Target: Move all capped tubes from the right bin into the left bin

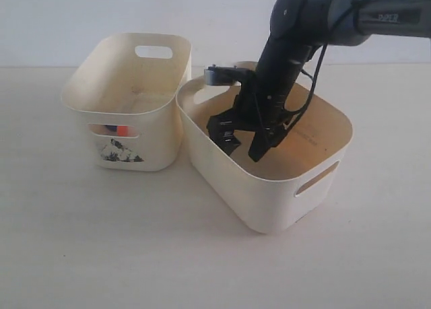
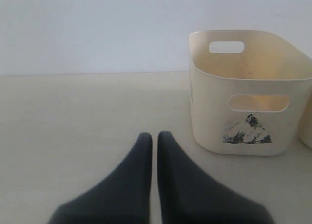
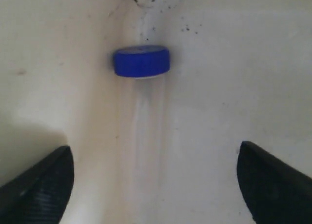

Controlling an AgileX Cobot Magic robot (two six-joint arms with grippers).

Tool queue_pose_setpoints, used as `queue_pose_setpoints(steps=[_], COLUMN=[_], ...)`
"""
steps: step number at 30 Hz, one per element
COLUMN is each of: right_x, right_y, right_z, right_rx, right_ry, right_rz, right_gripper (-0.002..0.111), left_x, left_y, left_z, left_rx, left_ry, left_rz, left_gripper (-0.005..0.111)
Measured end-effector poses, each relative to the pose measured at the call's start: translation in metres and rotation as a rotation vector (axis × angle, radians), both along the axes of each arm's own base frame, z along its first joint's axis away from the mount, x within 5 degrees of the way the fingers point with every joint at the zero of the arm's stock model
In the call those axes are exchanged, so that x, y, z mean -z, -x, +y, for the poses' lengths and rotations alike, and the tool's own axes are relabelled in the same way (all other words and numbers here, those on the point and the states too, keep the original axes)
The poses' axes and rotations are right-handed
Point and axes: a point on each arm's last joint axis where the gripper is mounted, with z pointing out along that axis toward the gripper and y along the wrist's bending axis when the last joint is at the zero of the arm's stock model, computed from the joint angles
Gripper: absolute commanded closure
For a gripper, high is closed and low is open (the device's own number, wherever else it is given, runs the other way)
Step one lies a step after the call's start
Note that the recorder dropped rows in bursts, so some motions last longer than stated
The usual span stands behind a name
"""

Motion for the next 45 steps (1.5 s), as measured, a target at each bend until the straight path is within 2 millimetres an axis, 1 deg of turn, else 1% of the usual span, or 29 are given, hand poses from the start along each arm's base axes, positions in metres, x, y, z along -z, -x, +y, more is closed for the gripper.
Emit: queue_pose_setpoints(steps=[4, 6, 8, 10, 11, 13, 15, 17, 18, 19, 23, 24, 27, 29, 35, 37, 42, 45], right_x=[0.025, 0.027, 0.031, 0.034, 0.036, 0.035, 0.034, 0.033, 0.035, 0.043, 0.033, 0.024, -0.017, -0.032, -0.036, -0.041, -0.075, -0.083], right_y=[-0.002, -0.003, -0.004, -0.005, -0.005, -0.004, -0.003, -0.002, -0.004, -0.005, -0.012, -0.016, -0.020, -0.019, -0.019, -0.018, -0.010, -0.008], right_z=[0.001, -0.001, -0.001, -0.003, -0.003, 0.000, 0.001, 0.003, -0.001, -0.003, -0.002, -0.003, -0.007, -0.009, -0.010, -0.010, -0.006, -0.004], right_rx=[0.002, 0.005, 0.013, 0.029, 0.040, 0.059, 0.065, 0.063, 0.050, 0.041, 0.008, 0.001, -0.008, -0.011, -0.011, -0.010, -0.006, -0.014], right_ry=[0.016, 0.014, 0.023, 0.044, 0.043, 0.018, 0.001, -0.008, 0.039, 0.065, 0.101, 0.118, 0.135, 0.143, 0.148, 0.144, 0.049, 0.017], right_rz=[0.043, 0.051, 0.060, 0.064, 0.074, 0.104, 0.118, 0.130, 0.099, 0.105, 0.047, -0.004, -0.127, -0.169, -0.178, -0.190, -0.241, -0.254], right_gripper=[0.024, 0.029, 0.042, 0.062, 0.070, 0.090, 0.108, 0.108, 0.108, 0.108, 0.108, 0.108, 0.108, 0.108, 0.108, 0.108, 0.108, 0.108], left_x=[0.000, 0.000, 0.000, 0.000, 0.000, 0.000, 0.000, 0.000, 0.000, 0.000, 0.000, 0.000, 0.000, 0.000, 0.000, 0.000, 0.000, 0.000], left_y=[0.000, 0.000, 0.000, 0.000, 0.000, 0.000, 0.000, 0.000, 0.000, 0.000, 0.000, 0.000, 0.000, 0.000, 0.000, 0.000, 0.000, 0.000], left_z=[0.000, 0.000, 0.000, 0.000, 0.000, 0.000, 0.000, 0.000, 0.000, 0.000, 0.000, 0.000, 0.000, 0.000, 0.000, 0.000, 0.000, 0.000], left_rx=[0.000, 0.000, 0.000, 0.000, 0.000, 0.000, 0.000, 0.000, 0.000, 0.000, 0.000, 0.000, 0.000, 0.000, 0.000, 0.000, 0.000, 0.000], left_ry=[0.000, 0.000, 0.000, 0.000, 0.000, 0.000, 0.000, 0.000, 0.000, 0.000, 0.000, 0.000, 0.000, 0.000, 0.000, 0.000, 0.000, 0.000], left_rz=[0.000, 0.000, 0.000, 0.000, 0.000, 0.000, 0.000, 0.000, 0.000, 0.000, 0.000, 0.000, 0.000, 0.000, 0.000, 0.000, 0.000, 0.000], left_gripper=[0.102, 0.102, 0.102, 0.102, 0.102, 0.102, 0.102, 0.102, 0.102, 0.102, 0.102, 0.102, 0.102, 0.102, 0.102, 0.102, 0.102, 0.102])
